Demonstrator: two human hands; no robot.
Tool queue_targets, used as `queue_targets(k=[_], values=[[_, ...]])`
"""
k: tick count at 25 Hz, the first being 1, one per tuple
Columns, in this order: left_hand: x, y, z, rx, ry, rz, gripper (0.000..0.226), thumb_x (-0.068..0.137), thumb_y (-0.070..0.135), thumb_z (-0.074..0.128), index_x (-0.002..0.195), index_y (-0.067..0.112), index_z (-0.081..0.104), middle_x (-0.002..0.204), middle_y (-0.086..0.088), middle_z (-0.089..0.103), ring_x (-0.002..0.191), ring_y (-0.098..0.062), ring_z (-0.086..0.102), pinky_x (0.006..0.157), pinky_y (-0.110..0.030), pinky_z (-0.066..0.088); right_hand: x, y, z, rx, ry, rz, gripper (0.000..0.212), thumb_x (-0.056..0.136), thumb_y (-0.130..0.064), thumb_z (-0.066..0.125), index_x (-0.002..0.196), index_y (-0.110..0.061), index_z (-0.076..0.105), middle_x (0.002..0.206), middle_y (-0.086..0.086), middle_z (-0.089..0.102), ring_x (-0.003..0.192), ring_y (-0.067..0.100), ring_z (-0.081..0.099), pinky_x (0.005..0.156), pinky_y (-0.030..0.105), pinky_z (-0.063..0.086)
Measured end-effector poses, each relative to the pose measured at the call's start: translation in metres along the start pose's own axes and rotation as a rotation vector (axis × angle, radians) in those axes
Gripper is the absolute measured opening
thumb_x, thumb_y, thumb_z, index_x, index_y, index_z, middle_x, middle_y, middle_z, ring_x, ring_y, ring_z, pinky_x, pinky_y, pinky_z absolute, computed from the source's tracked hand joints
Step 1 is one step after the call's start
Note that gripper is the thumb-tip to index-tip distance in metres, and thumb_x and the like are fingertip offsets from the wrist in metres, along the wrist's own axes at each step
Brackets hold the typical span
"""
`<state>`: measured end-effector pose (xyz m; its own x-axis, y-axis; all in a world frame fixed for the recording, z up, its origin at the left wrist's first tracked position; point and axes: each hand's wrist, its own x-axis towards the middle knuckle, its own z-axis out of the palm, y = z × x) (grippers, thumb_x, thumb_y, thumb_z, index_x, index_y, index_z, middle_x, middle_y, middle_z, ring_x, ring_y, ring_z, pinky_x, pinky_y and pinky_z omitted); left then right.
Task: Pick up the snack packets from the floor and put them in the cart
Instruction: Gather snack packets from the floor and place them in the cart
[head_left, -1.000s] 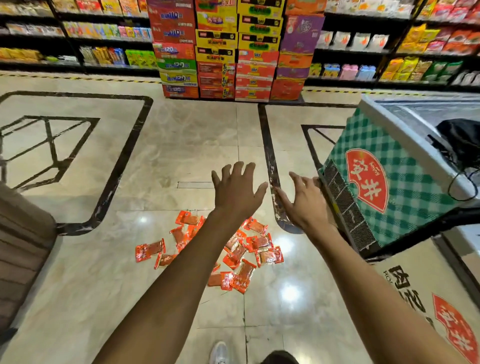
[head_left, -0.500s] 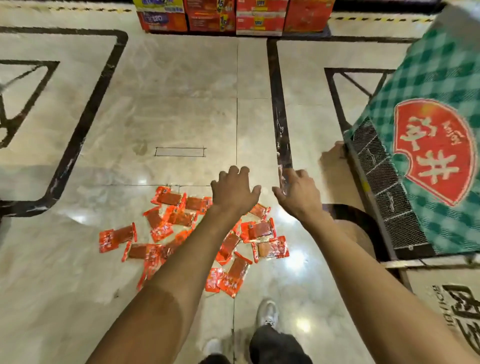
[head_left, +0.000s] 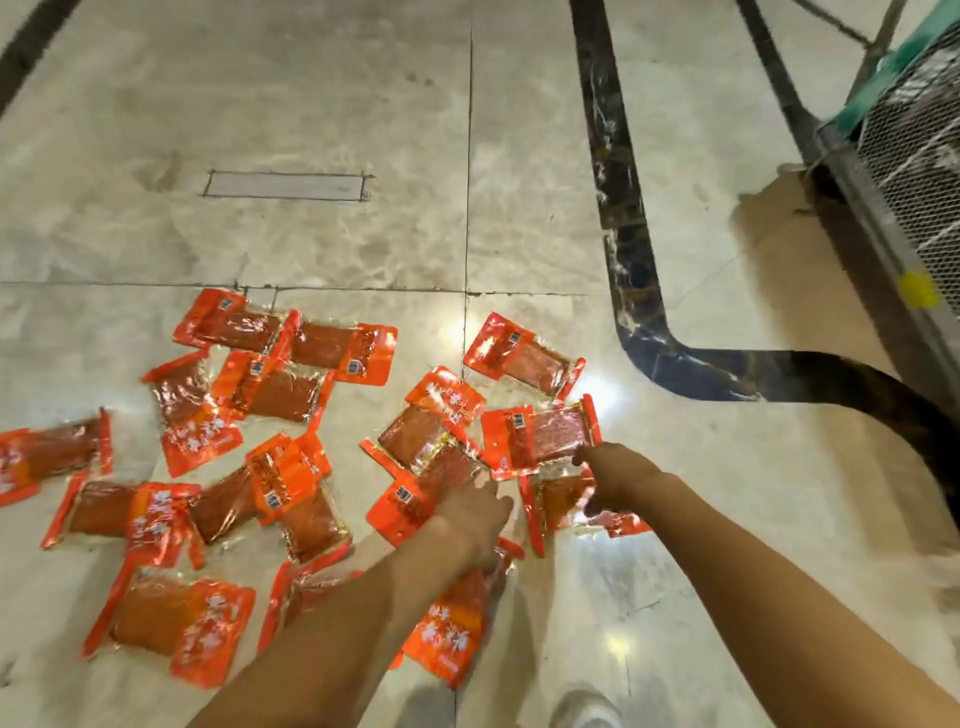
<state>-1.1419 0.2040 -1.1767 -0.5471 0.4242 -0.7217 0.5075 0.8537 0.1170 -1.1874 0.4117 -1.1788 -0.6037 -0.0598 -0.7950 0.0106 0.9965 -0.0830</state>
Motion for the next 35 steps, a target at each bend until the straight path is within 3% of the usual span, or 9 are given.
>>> queue_targets(k=[4,8,14,21,24,26,28,32,35], values=[[0.033,0.0,0.082,0.058,0.011,0.027,0.08,0.072,0.036,0.079,0.137,0.013,0.039,0.129,-0.015,0.042,0.116,-0.036,0.043,0.09,-0.046,0.047,0.046,0.006,0.051,-0.325,0.137,-0.101,0.072,0.077,-0.032,0.077,0.14,-0.028,0.044,0.145,0.005,0.048,0.128,0.032,0.054,0.098,0.045,0.05],[0.044,0.0,0.098,0.156,0.099,0.097,0.07,0.076,0.035,0.075,0.132,0.009,0.043,0.122,-0.014,0.051,0.115,-0.035,0.044,0.106,-0.049,0.033,0.061,0.013,0.066,-0.399,0.182,-0.152,0.101,0.066,-0.033,0.085,0.148,-0.027,0.026,0.15,0.007,0.036,0.135,0.035,0.044,0.105,0.049,0.043],[0.047,-0.018,0.081,0.114,0.065,0.071,0.051,0.075,0.05,0.077,0.11,0.013,0.07,0.109,-0.006,0.07,0.108,-0.03,0.057,0.098,-0.043,0.039,0.063,0.013,0.063,-0.428,0.155,-0.116,0.054,0.073,-0.037,0.079,0.121,-0.026,0.055,0.12,0.002,0.07,0.114,0.025,0.063,0.103,0.041,0.035],[0.046,-0.056,0.057,-0.452,0.186,-0.117,0.071,0.074,0.043,0.085,0.134,0.022,0.054,0.125,-0.008,0.068,0.113,-0.031,0.063,0.087,-0.037,0.052,0.064,0.007,0.052,-0.152,0.112,-0.026,0.039,0.077,-0.034,0.078,0.111,-0.021,0.064,0.114,0.006,0.069,0.1,0.027,0.067,0.076,0.03,0.05],[0.037,-0.066,0.05,-0.718,0.261,-0.222,0.067,0.071,0.027,0.089,0.126,0.017,0.052,0.118,-0.01,0.068,0.103,-0.031,0.065,0.072,-0.033,0.049,0.06,0.004,0.039,0.003,0.114,0.0,0.037,0.076,-0.037,0.08,0.103,-0.018,0.065,0.108,0.007,0.07,0.089,0.024,0.066,0.078,0.032,0.056],[0.03,-0.07,0.044,-1.023,0.326,-0.303,0.061,0.066,0.015,0.091,0.114,0.021,0.055,0.11,-0.002,0.066,0.096,-0.024,0.064,0.062,-0.028,0.047,0.052,0.006,0.031,0.219,0.176,0.024,0.038,0.08,-0.039,0.079,0.107,-0.015,0.067,0.105,0.007,0.072,0.088,0.025,0.069,0.081,0.036,0.059],[0.016,-0.069,0.035,-1.405,0.419,-0.397,0.053,0.06,0.009,0.093,0.099,0.027,0.061,0.109,0.002,0.066,0.099,-0.021,0.064,0.068,-0.031,0.055,0.036,0.011,0.022,0.49,0.26,0.036,0.037,0.082,-0.032,0.08,0.113,-0.015,0.068,0.106,0.006,0.074,0.087,0.024,0.071,0.081,0.036,0.058],[-0.048,-0.046,-0.028,-1.952,0.559,-0.545,0.035,0.072,-0.002,0.083,0.082,0.014,0.054,0.094,-0.015,0.069,0.073,-0.025,0.068,0.063,-0.035,0.058,-0.048,0.016,-0.026,1.167,0.305,0.006,0.041,0.078,-0.015,0.084,0.116,-0.014,0.068,0.109,0.008,0.077,0.091,0.027,0.076,0.086,0.045,0.06],[-0.119,-0.024,-0.111,-2.252,0.464,-0.51,0.026,0.077,-0.007,0.075,0.092,0.009,0.062,0.094,-0.019,0.073,0.075,-0.031,0.07,0.061,-0.037,0.062,-0.144,0.003,-0.093,1.471,0.248,-0.04,0.038,0.08,-0.008,0.081,0.115,-0.013,0.067,0.108,0.011,0.077,0.092,0.031,0.077,0.081,0.044,0.062]])
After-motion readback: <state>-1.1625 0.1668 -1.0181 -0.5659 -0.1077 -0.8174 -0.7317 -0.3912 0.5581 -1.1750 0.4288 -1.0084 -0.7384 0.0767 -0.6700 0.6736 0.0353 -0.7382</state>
